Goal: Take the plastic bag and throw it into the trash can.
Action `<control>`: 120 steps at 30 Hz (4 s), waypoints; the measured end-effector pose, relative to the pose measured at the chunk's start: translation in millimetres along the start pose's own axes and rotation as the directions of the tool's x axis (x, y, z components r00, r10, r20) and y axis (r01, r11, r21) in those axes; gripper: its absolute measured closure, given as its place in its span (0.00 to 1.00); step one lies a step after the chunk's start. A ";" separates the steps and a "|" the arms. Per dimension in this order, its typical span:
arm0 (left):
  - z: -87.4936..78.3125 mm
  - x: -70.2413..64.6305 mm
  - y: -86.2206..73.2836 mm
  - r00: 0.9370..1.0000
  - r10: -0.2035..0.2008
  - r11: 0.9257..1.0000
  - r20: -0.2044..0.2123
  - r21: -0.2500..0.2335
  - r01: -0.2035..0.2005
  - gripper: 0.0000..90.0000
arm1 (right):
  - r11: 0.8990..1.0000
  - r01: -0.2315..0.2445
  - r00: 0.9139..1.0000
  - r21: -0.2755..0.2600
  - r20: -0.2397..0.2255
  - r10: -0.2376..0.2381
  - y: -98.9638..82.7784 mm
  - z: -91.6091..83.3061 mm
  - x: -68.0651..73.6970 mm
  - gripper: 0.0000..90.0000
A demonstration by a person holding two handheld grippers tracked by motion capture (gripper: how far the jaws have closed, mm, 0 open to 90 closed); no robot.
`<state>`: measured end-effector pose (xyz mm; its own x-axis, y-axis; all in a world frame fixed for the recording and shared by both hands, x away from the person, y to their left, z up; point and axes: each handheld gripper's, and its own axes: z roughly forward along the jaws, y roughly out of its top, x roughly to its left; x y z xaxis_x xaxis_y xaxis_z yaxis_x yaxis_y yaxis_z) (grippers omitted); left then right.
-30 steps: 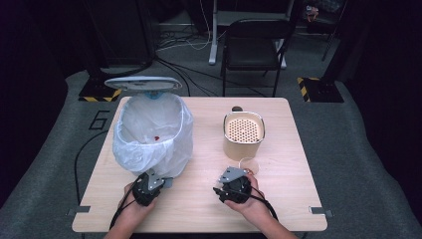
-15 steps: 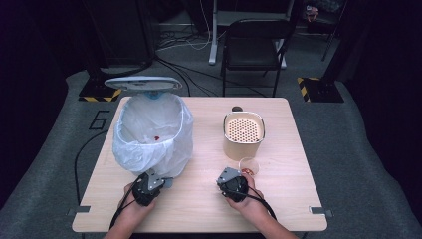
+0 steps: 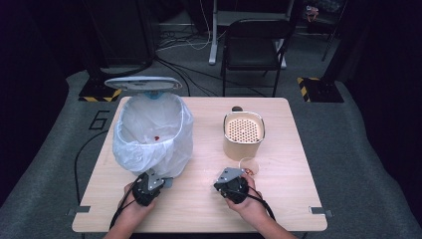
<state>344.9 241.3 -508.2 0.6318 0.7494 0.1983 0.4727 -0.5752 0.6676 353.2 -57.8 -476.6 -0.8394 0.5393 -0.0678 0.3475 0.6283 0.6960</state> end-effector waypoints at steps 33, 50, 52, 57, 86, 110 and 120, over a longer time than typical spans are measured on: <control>0.6 -0.1 -0.2 1.000 -0.003 1.000 -0.007 -0.007 0.003 1.00 | 0.998 -0.048 0.999 0.045 0.010 0.048 -4.2 21.3 -1.9 0.73; 0.5 1.8 0.7 1.000 0.010 1.000 -0.004 -0.003 -0.010 1.00 | 0.999 -0.006 0.997 -0.043 -0.079 0.003 54.1 -33.5 0.9 0.74; 0.4 1.8 0.7 1.000 0.008 1.000 -0.004 -0.001 -0.008 1.00 | 0.999 -0.011 0.996 -0.051 -0.088 0.006 62.0 -40.0 -1.5 0.74; 0.2 1.1 0.4 1.000 -0.013 1.000 0.005 0.002 0.013 1.00 | 0.997 -0.008 0.996 -0.073 -0.093 0.001 80.8 -57.5 -6.2 0.74; 0.7 1.9 0.9 1.000 0.011 1.000 -0.006 0.000 -0.011 1.00 | 0.989 0.042 0.992 -0.144 -0.108 -0.057 173.9 -93.5 -33.9 0.74; 0.5 0.4 0.4 1.000 -0.015 1.000 -0.002 0.005 0.015 1.00 | 0.975 0.073 0.989 -0.209 -0.113 -0.099 240.2 -63.4 -21.7 0.74; -0.8 1.5 1.1 1.000 -0.012 1.000 0.014 0.022 0.011 1.00 | 0.970 0.109 0.986 -0.216 -0.101 -0.133 259.9 -45.5 -8.9 0.74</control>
<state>345.8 242.0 -506.6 0.6347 0.7514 0.1806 0.4931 -0.5737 0.6540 432.0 75.2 -262.5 -0.9161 0.3913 -0.0877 0.1549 0.5472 0.8226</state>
